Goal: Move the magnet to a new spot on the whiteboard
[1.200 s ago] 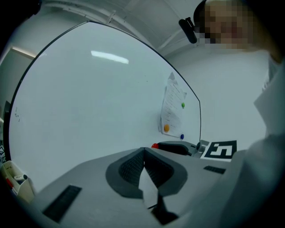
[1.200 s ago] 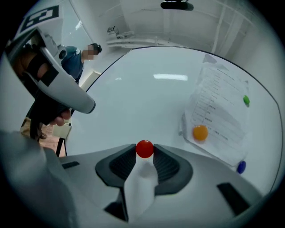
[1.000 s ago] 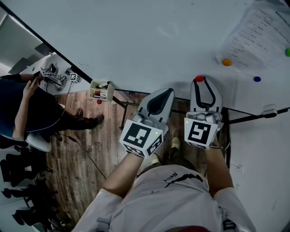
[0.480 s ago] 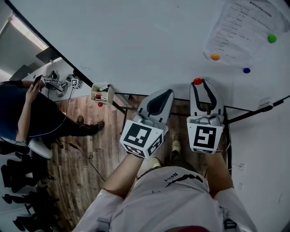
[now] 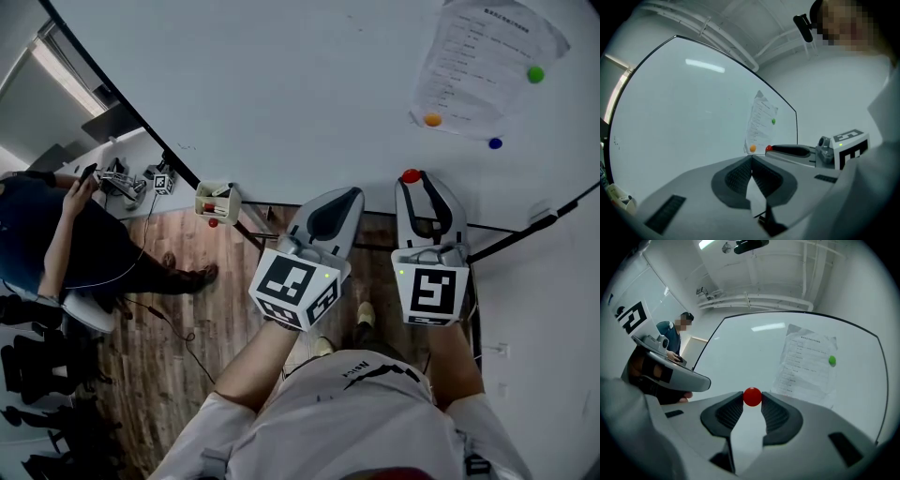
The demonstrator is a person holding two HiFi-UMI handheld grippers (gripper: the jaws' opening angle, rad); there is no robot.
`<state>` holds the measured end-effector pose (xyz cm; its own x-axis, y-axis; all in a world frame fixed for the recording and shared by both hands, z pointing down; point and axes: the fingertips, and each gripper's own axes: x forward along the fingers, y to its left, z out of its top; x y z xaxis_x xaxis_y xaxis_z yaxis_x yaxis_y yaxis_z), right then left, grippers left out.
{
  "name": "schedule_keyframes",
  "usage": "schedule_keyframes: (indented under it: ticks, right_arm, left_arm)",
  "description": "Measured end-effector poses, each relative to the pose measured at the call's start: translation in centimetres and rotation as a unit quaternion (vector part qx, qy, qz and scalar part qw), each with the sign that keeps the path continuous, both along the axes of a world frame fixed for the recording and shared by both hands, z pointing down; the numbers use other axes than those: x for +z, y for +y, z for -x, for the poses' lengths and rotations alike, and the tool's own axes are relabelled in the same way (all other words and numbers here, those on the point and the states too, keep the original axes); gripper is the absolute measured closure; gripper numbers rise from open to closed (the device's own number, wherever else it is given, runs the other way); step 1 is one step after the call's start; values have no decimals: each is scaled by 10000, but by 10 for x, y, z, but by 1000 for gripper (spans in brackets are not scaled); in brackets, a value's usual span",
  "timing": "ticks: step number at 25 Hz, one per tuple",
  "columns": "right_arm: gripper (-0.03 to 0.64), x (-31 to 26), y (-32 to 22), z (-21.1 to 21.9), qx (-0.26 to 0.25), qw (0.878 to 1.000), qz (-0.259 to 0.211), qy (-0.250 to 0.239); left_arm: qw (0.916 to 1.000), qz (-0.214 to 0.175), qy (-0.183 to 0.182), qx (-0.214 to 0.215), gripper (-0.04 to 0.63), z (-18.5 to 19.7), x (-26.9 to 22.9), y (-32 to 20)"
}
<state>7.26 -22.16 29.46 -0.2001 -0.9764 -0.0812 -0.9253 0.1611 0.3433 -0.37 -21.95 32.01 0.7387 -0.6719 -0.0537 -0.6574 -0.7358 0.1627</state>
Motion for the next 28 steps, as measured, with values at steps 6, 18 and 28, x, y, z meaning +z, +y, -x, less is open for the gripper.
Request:
schedule_keyframes:
  ticks: [6, 18, 28]
  right_arm:
    - [488, -9, 13, 0, -53, 9999, -4, -137]
    - [488, -21, 23, -6, -100, 9998, -36, -191]
    - [488, -28, 23, -8, -125, 9998, -93, -160]
  left_arm:
    - [9999, 21, -2, 98, 584, -3, -12, 9]
    - [9996, -49, -60, 265, 584, -17, -26, 16]
    - [9998, -36, -3, 211, 584, -19, -29, 16]
